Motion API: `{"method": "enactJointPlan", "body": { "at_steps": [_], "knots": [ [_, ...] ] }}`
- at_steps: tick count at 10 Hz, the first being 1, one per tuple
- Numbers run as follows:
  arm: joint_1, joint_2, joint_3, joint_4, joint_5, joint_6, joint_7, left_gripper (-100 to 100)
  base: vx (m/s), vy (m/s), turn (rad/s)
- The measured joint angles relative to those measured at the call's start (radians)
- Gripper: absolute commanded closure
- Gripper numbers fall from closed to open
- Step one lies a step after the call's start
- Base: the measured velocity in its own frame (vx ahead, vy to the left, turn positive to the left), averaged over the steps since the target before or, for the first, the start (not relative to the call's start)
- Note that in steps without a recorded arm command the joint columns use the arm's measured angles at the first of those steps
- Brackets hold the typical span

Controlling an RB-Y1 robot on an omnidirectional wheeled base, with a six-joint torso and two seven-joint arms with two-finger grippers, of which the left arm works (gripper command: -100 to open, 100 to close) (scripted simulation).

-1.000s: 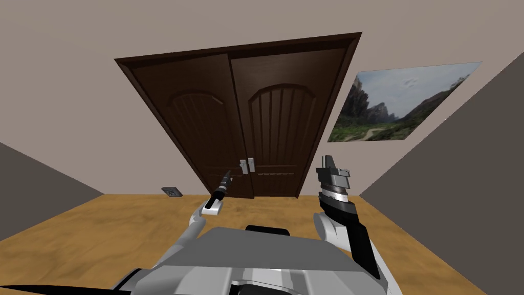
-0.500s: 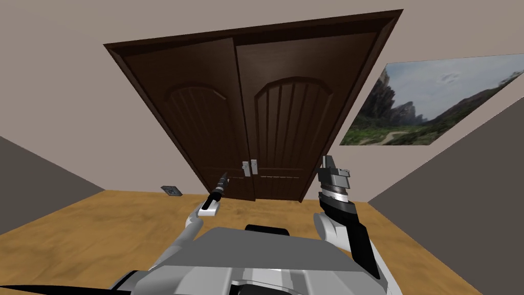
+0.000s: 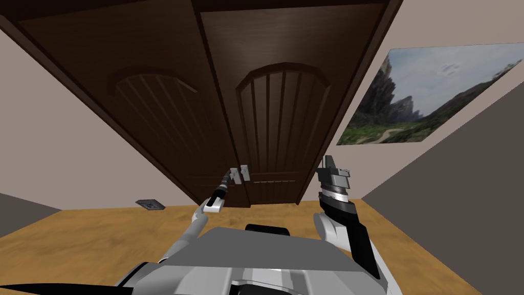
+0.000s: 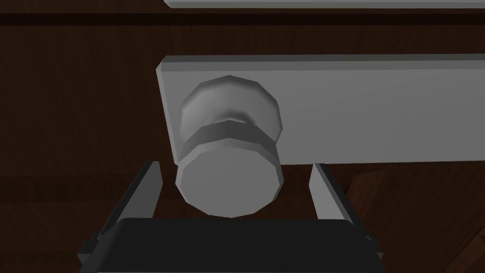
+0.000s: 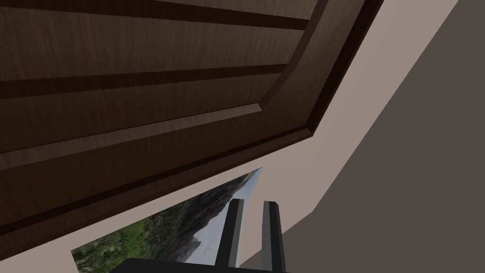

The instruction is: Pull the door open

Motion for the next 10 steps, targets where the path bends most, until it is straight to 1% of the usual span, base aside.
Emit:
{"method": "enactJointPlan", "body": {
  "at_steps": [2,5,6,7,8,9,10],
  "knots": [
    [-0.003,0.003,0.002,-0.002,0.001,-0.001,0.001,100,-0.034,0.022,-0.017],
    [0.001,-0.001,-0.002,0.000,0.000,0.002,0.001,100,-0.014,0.001,0.004],
    [0.002,-0.001,-0.003,0.001,0.000,0.002,0.001,100,-0.113,0.094,0.076],
    [0.007,0.005,0.000,0.001,0.001,-0.001,0.002,100,-0.190,0.107,0.079],
    [0.017,0.016,0.002,0.005,0.003,-0.004,0.007,100,-0.186,0.097,0.019],
    [0.026,0.023,0.003,0.004,0.004,-0.004,0.010,-100,-0.175,0.024,-0.044],
    [0.028,0.024,-0.005,-0.004,0.004,-0.005,0.013,-100,-0.178,-0.071,-0.055]
  ]
}}
